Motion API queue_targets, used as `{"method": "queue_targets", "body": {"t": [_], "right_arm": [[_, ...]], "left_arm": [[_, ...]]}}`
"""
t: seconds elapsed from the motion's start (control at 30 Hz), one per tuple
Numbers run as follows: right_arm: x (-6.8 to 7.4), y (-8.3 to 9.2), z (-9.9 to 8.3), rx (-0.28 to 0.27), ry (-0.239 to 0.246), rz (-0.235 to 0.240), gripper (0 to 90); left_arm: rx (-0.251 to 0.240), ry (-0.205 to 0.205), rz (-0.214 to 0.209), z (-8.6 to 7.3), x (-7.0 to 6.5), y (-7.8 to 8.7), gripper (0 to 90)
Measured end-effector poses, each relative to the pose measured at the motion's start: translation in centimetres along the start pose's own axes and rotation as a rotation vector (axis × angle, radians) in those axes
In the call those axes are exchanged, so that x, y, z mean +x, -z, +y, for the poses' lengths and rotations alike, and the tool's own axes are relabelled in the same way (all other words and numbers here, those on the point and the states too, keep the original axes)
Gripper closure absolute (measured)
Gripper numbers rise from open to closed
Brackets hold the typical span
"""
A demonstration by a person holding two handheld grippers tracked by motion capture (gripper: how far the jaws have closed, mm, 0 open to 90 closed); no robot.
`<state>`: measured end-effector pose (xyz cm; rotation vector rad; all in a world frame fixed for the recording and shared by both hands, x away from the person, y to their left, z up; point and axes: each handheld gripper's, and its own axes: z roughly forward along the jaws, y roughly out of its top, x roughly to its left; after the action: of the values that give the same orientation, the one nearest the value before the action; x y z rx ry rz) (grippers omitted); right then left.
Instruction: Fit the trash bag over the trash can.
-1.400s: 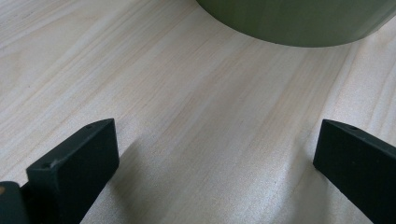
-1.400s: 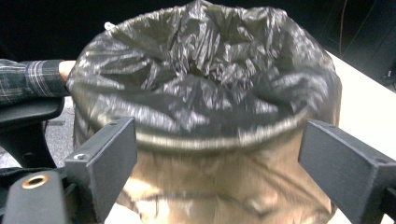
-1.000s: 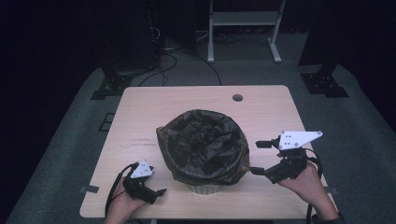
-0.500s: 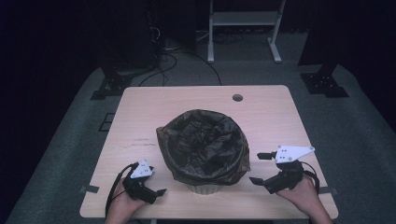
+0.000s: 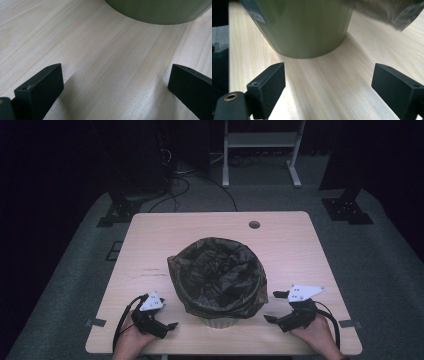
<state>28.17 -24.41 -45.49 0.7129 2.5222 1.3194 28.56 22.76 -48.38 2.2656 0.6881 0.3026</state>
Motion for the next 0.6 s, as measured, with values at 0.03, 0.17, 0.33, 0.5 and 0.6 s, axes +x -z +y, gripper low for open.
{"method": "queue_targets", "body": {"t": [0.03,0.17,0.33,0.5,0.6], "right_arm": [[0.0,0.0,0.0,0.000,0.000,0.000,10.8],[0.3,-1.5,-0.4,0.054,0.023,-0.009,10.8],[0.5,-2.5,-0.7,0.088,0.036,-0.012,10.8],[0.9,-3.5,-0.9,0.100,0.041,0.003,10.8],[1.0,-3.7,-1.0,0.105,0.045,0.003,10.8]], "left_arm": [[0.000,0.000,0.000,0.0,0.0,0.0,0.0],[0.001,-0.005,-0.005,0.0,0.1,0.0,0.0],[0.001,-0.006,-0.005,0.0,0.1,0.0,0.0],[0.001,-0.006,-0.005,0.0,0.1,0.0,0.0],[0.000,-0.006,-0.005,0.0,0.1,0.0,0.0]]}}
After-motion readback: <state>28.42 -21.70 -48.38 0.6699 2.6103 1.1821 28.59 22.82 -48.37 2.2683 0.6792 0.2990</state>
